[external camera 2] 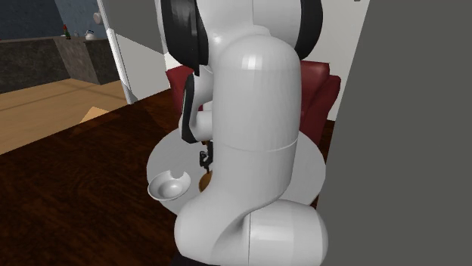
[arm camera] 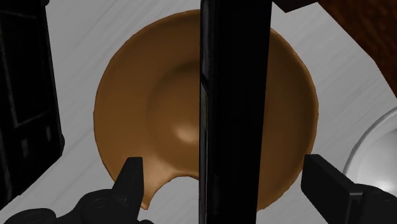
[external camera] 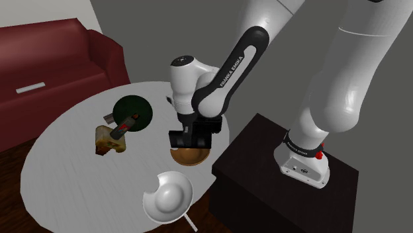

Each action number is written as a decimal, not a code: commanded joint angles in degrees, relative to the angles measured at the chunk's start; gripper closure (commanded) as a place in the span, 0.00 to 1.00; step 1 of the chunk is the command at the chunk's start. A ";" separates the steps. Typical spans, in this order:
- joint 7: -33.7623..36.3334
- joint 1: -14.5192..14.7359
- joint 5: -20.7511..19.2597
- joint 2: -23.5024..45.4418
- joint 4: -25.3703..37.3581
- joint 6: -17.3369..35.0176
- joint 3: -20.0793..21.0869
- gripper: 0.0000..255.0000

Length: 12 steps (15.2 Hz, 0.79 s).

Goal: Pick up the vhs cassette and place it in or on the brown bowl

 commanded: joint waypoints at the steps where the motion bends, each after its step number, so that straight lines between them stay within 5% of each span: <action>1: -0.85 -0.09 1.20 -2.00 0.17 -2.08 0.26 0.00; 4: -2.75 -0.07 3.82 -7.18 1.15 -8.01 0.50 0.00; 12: -2.75 -0.04 3.82 -7.18 1.15 -8.01 0.46 0.00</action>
